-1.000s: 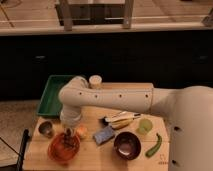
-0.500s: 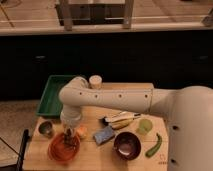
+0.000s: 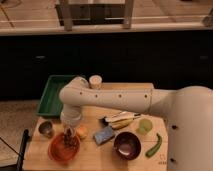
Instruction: Place grapes in red bowl
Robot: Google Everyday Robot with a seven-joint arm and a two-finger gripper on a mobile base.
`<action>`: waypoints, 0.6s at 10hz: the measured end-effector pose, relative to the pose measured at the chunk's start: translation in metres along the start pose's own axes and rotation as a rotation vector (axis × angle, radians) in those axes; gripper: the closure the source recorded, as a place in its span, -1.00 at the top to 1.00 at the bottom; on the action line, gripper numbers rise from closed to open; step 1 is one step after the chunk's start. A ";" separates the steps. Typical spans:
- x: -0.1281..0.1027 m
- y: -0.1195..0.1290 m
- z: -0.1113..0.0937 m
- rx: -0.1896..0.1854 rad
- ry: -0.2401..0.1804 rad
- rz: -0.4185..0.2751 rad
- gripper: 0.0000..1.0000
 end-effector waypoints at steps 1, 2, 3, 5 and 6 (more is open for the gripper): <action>0.000 0.000 0.001 0.000 -0.002 -0.002 -0.90; 0.000 0.000 0.000 0.000 -0.003 -0.004 -0.90; 0.000 0.000 0.001 0.000 -0.005 -0.006 -0.90; 0.001 0.001 0.002 -0.001 -0.009 -0.009 -0.90; 0.001 0.001 0.003 -0.001 -0.011 -0.010 -0.90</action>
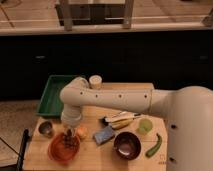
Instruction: Place grapes in red bowl
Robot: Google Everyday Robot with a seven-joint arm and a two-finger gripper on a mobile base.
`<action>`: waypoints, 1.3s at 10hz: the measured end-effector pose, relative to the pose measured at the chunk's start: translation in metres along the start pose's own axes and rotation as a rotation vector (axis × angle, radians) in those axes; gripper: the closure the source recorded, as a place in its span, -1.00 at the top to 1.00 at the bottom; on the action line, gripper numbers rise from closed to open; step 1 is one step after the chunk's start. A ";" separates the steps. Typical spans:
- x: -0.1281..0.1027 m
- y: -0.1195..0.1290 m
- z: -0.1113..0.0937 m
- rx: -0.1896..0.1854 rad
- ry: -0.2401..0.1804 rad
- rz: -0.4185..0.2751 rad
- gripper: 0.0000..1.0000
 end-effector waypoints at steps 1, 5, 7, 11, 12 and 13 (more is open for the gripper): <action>0.000 0.000 0.000 0.000 -0.001 -0.001 -0.90; 0.001 0.003 0.002 -0.003 -0.007 -0.005 -0.90; 0.002 0.003 0.002 -0.002 -0.009 -0.006 -0.90; 0.003 0.006 0.004 -0.004 -0.015 -0.009 -0.90; 0.003 0.006 0.004 -0.005 -0.015 -0.009 -0.90; 0.003 0.006 0.005 -0.005 -0.016 -0.011 -0.90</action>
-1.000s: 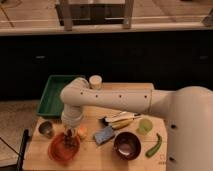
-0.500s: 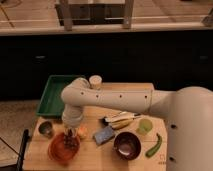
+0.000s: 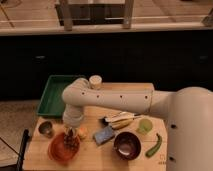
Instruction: Place grapes in red bowl
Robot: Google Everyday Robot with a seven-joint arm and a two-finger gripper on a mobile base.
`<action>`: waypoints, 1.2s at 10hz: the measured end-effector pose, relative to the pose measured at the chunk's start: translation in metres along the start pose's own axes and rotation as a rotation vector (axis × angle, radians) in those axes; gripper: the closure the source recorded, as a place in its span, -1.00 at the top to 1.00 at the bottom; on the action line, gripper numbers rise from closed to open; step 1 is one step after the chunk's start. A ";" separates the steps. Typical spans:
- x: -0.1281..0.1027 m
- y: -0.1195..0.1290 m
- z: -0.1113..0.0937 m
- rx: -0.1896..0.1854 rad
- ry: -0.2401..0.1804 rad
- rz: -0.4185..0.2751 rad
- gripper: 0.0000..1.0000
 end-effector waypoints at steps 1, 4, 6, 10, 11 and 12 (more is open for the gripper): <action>0.000 0.001 0.000 -0.001 -0.001 0.000 -0.90; 0.001 0.002 0.002 -0.003 -0.005 -0.003 -0.90; 0.002 0.003 0.003 -0.004 -0.006 -0.005 -0.90; 0.003 0.005 0.005 -0.007 -0.010 -0.008 -0.90; 0.003 0.006 0.005 -0.006 -0.010 -0.008 -0.90; 0.004 0.007 0.006 -0.009 -0.012 -0.011 -0.90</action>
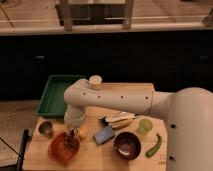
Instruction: Place grapes in red bowl
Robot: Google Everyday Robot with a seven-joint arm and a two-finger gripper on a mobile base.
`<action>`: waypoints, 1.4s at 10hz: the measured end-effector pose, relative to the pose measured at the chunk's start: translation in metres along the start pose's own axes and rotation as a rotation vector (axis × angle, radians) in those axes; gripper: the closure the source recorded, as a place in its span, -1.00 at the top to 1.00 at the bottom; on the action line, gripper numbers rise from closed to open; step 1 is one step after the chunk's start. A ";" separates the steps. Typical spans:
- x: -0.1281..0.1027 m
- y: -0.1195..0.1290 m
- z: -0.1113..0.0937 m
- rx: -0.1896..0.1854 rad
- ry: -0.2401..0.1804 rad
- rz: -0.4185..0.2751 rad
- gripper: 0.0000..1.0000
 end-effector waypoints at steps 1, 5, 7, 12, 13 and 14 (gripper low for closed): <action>0.000 0.000 0.000 -0.001 -0.001 -0.002 -0.90; 0.001 0.001 0.003 -0.005 -0.004 -0.008 -0.90; 0.002 0.002 0.003 -0.007 -0.005 -0.010 -0.90; 0.003 0.004 0.006 -0.012 -0.008 -0.015 -0.90; 0.003 0.005 0.006 -0.015 -0.009 -0.017 -0.90; 0.004 0.005 0.007 -0.015 -0.009 -0.018 -0.90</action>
